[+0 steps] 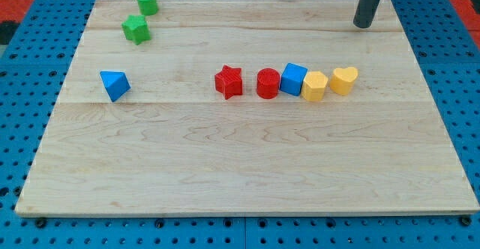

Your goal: Move the yellow heart to the bottom right of the yellow hexagon

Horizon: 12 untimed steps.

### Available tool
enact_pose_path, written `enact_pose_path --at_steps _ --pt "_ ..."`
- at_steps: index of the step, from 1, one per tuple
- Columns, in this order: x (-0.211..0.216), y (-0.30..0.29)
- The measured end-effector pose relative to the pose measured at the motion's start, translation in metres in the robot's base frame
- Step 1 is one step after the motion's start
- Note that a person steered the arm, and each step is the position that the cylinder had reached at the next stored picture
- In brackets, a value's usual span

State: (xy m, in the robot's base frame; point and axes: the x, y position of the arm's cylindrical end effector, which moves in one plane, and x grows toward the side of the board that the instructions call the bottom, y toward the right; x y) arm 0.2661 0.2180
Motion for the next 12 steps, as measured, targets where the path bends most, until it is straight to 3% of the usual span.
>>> enact_pose_path --at_steps 4,5,6,8,9,10,11,12 --pt "0.0 0.016" --pt "0.0 0.085" --pt "0.034 0.067" --pt "0.116 -0.03" --pt "0.121 -0.072" --pt "0.132 -0.042" --pt "0.173 -0.038" --pt "0.178 -0.086"
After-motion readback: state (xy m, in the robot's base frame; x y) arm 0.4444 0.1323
